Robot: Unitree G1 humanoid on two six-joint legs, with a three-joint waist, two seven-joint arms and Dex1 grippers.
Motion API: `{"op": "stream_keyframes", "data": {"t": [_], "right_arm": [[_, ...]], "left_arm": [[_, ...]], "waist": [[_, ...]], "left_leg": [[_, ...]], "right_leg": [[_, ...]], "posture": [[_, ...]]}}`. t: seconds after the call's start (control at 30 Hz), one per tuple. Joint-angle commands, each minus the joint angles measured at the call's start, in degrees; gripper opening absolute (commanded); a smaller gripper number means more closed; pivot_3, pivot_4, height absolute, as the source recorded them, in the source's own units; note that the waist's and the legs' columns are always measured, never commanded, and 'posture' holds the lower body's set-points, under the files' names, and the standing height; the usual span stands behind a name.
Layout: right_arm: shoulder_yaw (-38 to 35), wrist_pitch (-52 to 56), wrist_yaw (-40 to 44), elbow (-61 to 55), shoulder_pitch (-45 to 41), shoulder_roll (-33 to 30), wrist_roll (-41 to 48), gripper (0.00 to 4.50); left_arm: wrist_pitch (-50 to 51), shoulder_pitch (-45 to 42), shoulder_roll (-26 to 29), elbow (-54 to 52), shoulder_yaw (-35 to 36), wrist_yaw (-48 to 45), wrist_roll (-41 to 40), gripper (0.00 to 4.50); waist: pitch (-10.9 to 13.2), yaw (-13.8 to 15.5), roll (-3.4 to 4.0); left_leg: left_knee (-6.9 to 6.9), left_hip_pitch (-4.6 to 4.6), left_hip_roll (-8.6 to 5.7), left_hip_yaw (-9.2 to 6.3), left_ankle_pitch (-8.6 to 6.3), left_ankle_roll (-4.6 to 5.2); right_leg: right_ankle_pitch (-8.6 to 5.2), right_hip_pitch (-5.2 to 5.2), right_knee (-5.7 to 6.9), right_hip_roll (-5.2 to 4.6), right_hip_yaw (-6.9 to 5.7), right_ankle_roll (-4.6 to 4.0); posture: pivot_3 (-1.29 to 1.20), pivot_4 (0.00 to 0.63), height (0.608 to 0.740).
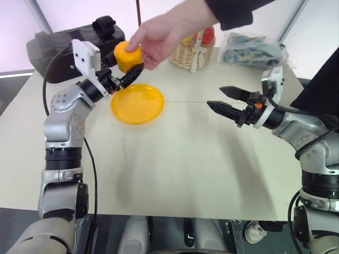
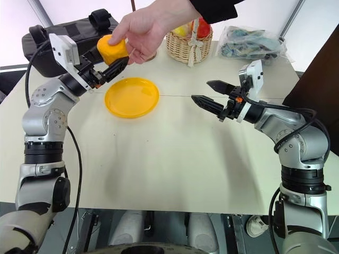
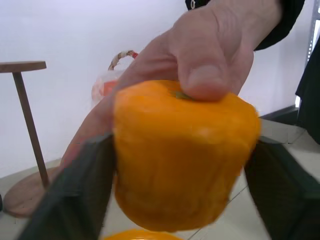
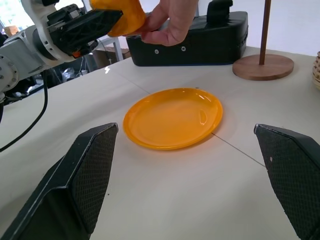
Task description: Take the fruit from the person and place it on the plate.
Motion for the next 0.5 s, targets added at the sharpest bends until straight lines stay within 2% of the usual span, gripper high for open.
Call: {"op": "stream_keyframes", "data": {"t": [0.03, 0.23, 0.5], "right_arm": [[-1.41, -1.59, -0.08, -1.47, -0.43, 0.11, 0.35, 4.50], [-0.69, -1.77, 0.15, -1.55, 0.04, 0.43, 0.39, 4.50], [3.35, -0.95, 0.34, -4.21, 2.21, 3.85, 1.11, 4.50]], "left_arm": [[-1.58, -2.41, -0.13, -0.47, 0.23, -0.03, 0.14, 2.49], [-2.92, -1.38, -0.43, 0.53, 0.49, 2.79, 2.49, 2.49], [-6.79, 7.37, -3.19, 2.35, -0.37, 7.94, 7.57, 2.49]], "waist": [[0.00, 0.02, 0.00], [0.00, 0.03, 0.00], [0.00, -0.19, 0.00]], "left_leg": [[0.00, 0.00, 0.00, 0.00, 0.00, 0.00], [0.01, 0.00, 0.00, 0.00, 0.00, 0.00], [0.00, 0.01, 0.02, -0.01, 0.00, 0.00]], "right_leg": [[0.00, 0.00, 0.00, 0.00, 0.00, 0.00], [0.00, 0.00, 0.00, 0.00, 0.00, 0.00], [0.00, 0.00, 0.02, 0.01, 0.00, 0.00]], "posture": [[0.00, 0.150, 0.740], [0.00, 0.150, 0.740], [0.00, 0.150, 0.740]]}}
